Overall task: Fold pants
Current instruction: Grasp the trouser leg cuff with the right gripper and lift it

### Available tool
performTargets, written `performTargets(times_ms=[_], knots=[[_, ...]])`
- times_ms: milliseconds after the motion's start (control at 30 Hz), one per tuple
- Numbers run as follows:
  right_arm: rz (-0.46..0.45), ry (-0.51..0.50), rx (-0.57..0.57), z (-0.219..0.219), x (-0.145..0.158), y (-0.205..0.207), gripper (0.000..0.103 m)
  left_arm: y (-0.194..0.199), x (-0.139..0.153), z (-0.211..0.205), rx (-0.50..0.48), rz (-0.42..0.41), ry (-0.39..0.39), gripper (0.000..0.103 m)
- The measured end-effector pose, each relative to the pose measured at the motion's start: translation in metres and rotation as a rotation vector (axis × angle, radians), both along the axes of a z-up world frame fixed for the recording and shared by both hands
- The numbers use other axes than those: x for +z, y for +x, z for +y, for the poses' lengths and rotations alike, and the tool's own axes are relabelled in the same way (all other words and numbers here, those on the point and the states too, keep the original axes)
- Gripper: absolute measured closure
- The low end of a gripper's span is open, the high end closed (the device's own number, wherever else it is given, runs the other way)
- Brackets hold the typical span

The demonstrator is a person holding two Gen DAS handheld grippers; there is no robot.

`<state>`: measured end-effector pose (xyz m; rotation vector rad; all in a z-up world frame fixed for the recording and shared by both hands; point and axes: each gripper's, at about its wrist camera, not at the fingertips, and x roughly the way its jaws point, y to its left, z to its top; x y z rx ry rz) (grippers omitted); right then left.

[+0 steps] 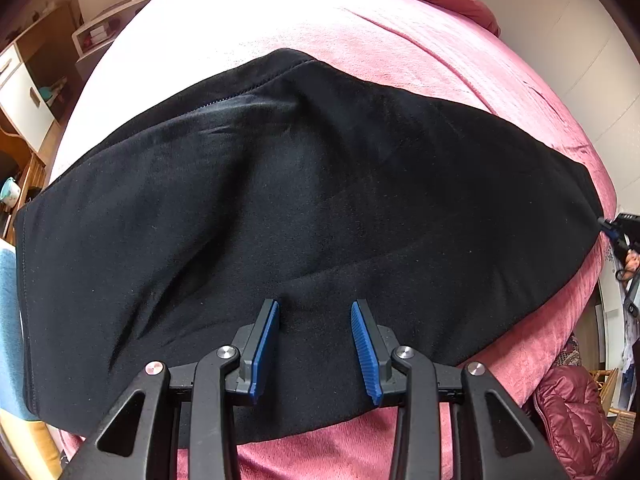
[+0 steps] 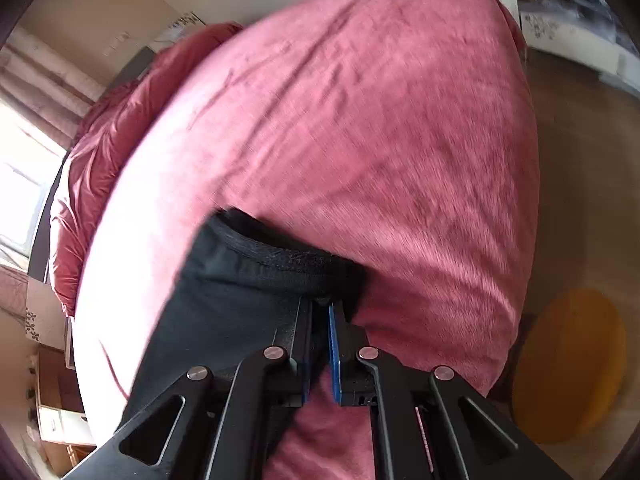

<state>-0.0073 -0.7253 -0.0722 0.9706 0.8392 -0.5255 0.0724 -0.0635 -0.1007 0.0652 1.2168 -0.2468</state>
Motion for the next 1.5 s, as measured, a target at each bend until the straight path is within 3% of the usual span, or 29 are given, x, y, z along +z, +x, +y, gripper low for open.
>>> performTargets(times_ms=[67,133,167,467,1067,1233,1367,1433,1500], knots=[[-0.034,0.037,-0.017,-0.003,-0.005,-0.006,0.092,-0.001,0.000,0.002,-0.002,-0.003,0.001,0.065],[-0.089,0.093,-0.043,-0.006,-0.004,-0.018,0.079,-0.003,0.002,0.004,0.001,-0.004,-0.003,0.065],[-0.104,0.101,-0.048,-0.006,-0.003,-0.024,0.077,-0.003,0.001,0.005,0.006,-0.005,-0.007,0.065],[-0.201,0.243,-0.048,0.003,-0.028,-0.045,0.072,-0.005,0.002,0.007,0.021,-0.006,-0.014,0.065],[-0.314,0.337,-0.065,0.005,-0.051,-0.016,0.068,0.002,-0.011,0.022,0.060,0.030,-0.066,0.060],[-0.337,0.353,-0.052,0.004,-0.050,-0.015,0.056,0.003,-0.014,0.029,0.087,0.033,-0.094,0.060],[-0.272,0.333,-0.026,0.003,-0.040,-0.003,0.060,0.003,-0.017,0.034,0.091,0.040,-0.107,0.060],[-0.223,0.271,-0.009,0.005,-0.031,0.003,0.080,0.003,-0.017,0.035,0.091,0.042,-0.110,0.060],[-0.211,0.218,0.016,0.008,-0.021,0.007,0.087,0.003,-0.018,0.036,0.092,0.041,-0.113,0.060]])
